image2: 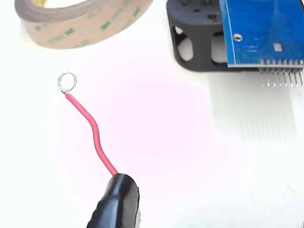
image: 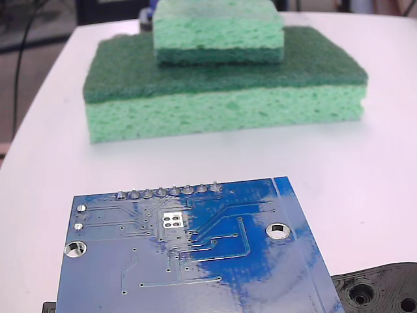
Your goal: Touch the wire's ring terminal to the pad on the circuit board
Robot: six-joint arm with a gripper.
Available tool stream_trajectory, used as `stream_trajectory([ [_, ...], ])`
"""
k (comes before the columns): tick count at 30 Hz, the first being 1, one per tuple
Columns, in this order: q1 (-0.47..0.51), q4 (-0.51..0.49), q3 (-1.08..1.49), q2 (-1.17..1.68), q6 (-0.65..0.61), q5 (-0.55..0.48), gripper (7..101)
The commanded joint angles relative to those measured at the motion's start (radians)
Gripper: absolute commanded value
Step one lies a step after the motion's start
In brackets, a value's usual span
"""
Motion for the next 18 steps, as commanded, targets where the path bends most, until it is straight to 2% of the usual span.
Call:
stream_trajectory([
  [1, -0.003, 0.011, 0.037, 0.049, -0.023, -0.015, 100.3],
  [4, -0.021, 0.049, 0.072, 0.137, -0.043, -0.014, 100.3],
  [8, -0.071, 0.067, 0.058, 0.127, -0.055, 0.04, 100.3],
  [18, -0.064, 0.08, 0.084, 0.133, -0.084, 0.078, 100.3],
])
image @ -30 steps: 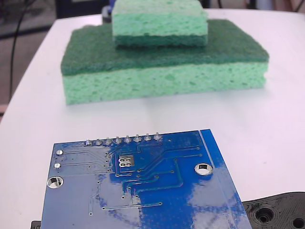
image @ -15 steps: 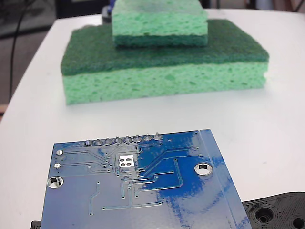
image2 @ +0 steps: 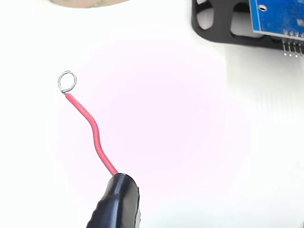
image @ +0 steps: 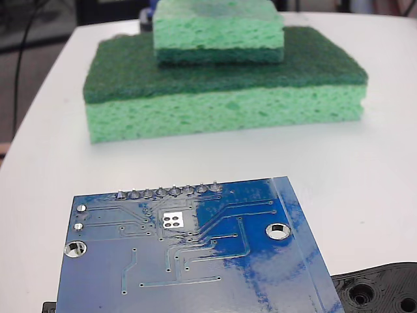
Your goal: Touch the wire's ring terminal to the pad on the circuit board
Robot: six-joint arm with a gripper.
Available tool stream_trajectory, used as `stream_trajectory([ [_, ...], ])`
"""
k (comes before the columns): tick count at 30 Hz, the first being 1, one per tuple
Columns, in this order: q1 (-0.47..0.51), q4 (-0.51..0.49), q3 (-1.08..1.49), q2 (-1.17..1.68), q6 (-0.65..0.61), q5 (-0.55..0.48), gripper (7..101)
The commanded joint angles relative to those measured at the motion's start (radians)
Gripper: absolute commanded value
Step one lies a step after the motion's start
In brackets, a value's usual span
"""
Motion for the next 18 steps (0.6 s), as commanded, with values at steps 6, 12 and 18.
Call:
stream_trajectory([
  [6, 0.054, -0.003, 0.038, 0.002, -0.005, -0.008, 100.3],
  [12, 0.061, -0.009, 0.054, 0.002, 0.005, 0.011, 100.3],
  [18, 0.061, -0.009, 0.054, 0.002, 0.005, 0.011, 100.3],
])
